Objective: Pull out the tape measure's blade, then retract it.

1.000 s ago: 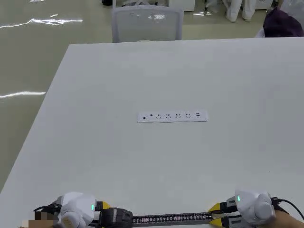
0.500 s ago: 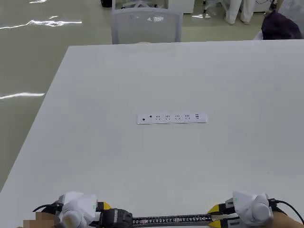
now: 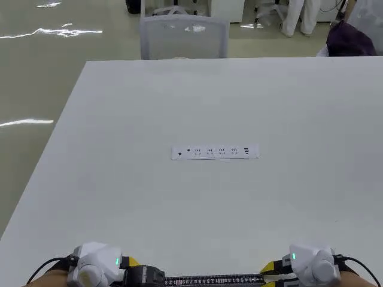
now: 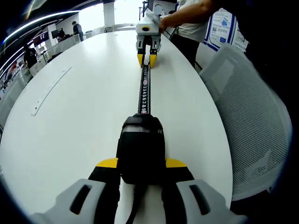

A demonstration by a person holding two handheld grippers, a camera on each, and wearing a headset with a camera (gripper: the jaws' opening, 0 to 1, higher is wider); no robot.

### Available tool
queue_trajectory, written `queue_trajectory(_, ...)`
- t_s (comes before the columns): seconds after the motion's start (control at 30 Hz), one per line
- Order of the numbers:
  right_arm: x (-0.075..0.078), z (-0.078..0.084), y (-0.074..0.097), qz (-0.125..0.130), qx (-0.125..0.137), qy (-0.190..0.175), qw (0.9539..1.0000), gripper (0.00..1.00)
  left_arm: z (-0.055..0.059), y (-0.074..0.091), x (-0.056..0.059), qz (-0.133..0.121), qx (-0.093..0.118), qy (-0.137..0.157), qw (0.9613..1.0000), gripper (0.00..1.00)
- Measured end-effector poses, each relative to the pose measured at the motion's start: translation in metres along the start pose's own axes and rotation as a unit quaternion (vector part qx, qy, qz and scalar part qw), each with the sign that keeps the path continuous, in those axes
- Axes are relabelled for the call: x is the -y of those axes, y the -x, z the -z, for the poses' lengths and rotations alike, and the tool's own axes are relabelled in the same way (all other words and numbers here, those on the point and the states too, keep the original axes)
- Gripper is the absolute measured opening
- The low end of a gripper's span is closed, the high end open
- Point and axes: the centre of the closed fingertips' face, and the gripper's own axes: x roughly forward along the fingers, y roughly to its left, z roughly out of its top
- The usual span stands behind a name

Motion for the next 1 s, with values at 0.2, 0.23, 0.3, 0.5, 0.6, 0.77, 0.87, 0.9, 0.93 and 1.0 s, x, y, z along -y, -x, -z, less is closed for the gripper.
queue_trajectory(0.2,0.001,-0.002,0.001,0.005,-0.001,0.0,1.0,0.24,0.0,0.001,-0.003,-0.005,-0.002,-0.005,1.0,0.34)
queue_trajectory(0.23,0.001,-0.003,0.001,0.006,-0.001,0.0,1.0,0.25,0.0,0.001,-0.003,-0.006,-0.003,-0.005,1.0,0.35)
queue_trajectory(0.3,0.002,-0.002,0.002,0.01,-0.001,0.001,1.0,0.26,0.0,0.003,-0.004,-0.009,-0.003,-0.004,0.9999,0.36)
queue_trajectory(0.5,0.0,-0.007,0.007,0.02,-0.001,-0.009,0.9998,0.3,-0.004,0.014,-0.007,-0.028,0.017,0.022,0.9992,0.38)
queue_trajectory(0.6,-0.001,-0.011,0.009,0.03,0.002,-0.013,0.9995,0.32,-0.005,0.019,-0.01,-0.04,0.029,0.038,0.998,0.4)
queue_trajectory(0.77,-0.002,-0.019,0.014,0.049,0.009,-0.024,0.9985,0.35,-0.008,0.028,-0.009,-0.056,0.041,0.073,0.9949,0.45)
queue_trajectory(0.87,-0.004,-0.022,0.016,0.061,0.008,-0.033,0.9976,0.39,-0.009,0.033,-0.007,-0.068,0.046,0.087,0.9928,0.5)
queue_trajectory(0.9,-0.004,-0.023,0.017,0.067,0.006,-0.037,0.997,0.41,-0.008,0.034,-0.007,-0.075,0.047,0.095,0.9915,0.51)
queue_trajectory(0.93,-0.004,-0.024,0.018,0.071,0.005,-0.04,0.9967,0.42,-0.008,0.036,-0.006,-0.079,0.051,0.1,0.9906,0.52)
queue_trajectory(1.0,-0.005,-0.028,0.019,0.079,0.009,-0.044,0.9959,0.44,-0.011,0.039,-0.005,-0.089,0.063,0.11,0.9879,0.53)
